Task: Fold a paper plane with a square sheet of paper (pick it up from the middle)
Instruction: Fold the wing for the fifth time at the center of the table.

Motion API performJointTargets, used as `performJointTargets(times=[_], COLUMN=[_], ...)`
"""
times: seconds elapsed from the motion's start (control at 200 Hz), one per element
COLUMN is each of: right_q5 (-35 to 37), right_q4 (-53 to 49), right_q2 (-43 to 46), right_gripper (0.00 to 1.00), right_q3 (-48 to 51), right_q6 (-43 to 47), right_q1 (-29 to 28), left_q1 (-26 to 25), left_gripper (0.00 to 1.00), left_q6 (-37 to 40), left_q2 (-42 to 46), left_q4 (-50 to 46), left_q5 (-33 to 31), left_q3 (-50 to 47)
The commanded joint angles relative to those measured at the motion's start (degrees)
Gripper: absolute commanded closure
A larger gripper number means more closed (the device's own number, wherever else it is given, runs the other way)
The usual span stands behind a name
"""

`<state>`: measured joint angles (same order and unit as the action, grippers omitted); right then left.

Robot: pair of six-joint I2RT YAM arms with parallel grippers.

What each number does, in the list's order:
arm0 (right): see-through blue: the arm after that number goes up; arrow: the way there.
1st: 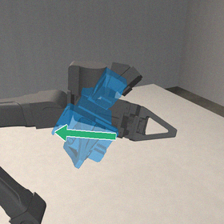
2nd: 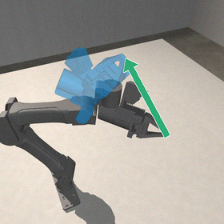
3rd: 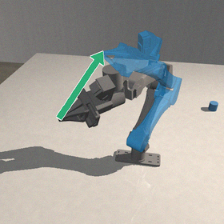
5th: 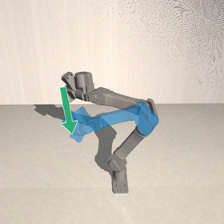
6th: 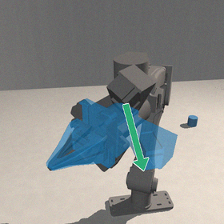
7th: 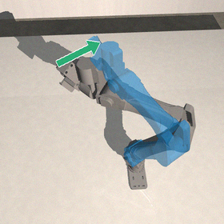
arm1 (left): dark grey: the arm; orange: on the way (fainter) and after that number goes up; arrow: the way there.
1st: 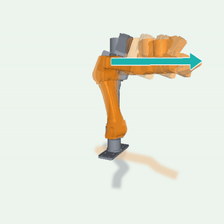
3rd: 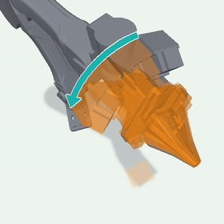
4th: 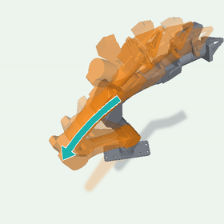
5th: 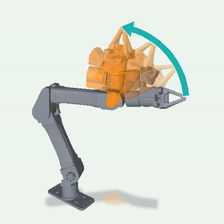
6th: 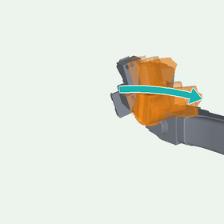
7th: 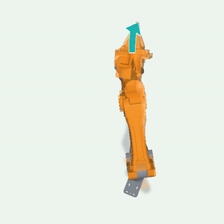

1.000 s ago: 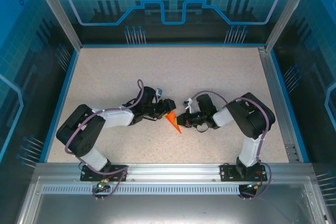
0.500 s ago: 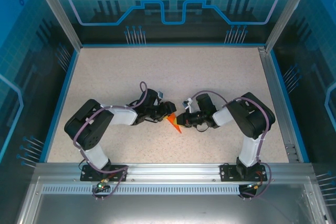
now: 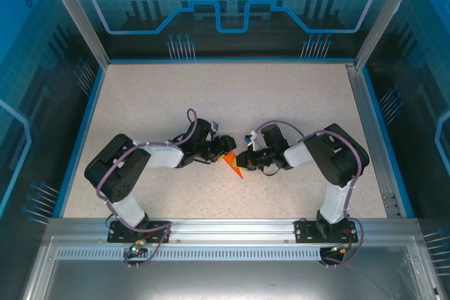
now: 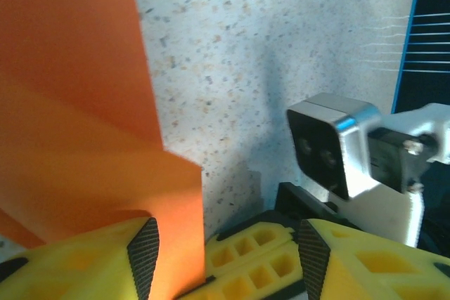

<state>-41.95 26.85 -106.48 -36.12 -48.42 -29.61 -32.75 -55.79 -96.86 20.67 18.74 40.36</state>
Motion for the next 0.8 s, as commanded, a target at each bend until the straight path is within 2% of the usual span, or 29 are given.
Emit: performJointTargets(times=[0.0,0.17,0.37,0.54,0.695,0.795], right_q5=[7.6,8.3,8.9,9.6,10.9,11.7], right_q4=[-5.9,-6.2,-6.4,-5.9,-4.8,-4.5], right_q2=[-1.5,-1.4,-1.4,-1.3,-0.4,0.0], right_gripper=[0.96,0.96,0.96,0.96,0.96,0.96], right_q3=[0.2,0.2,0.1,0.5,1.3,1.6], right_q6=[2.0,1.9,1.9,1.0,-0.5,-1.1], right_q1=[-0.5,-0.7,-1.1,-1.6,-2.4,-2.6], left_q1=[-0.3,-0.5,-2.9,-3.0,-3.1,-3.1], left_gripper=[0.41,0.41,0.4,0.39,0.33,0.31], left_q6=[3.1,5.8,9.7,11.1,9.1,9.4], left_q2=[3.8,6.7,10.6,13.0,14.7,14.8], left_q4=[-0.8,-3.0,-2.0,-5.2,-0.7,-1.9], left_q5=[-0.8,-2.9,-11.8,-12.5,-12.9,-12.6], left_q3=[0.3,0.1,-2.6,-2.8,-6.0,-5.4])
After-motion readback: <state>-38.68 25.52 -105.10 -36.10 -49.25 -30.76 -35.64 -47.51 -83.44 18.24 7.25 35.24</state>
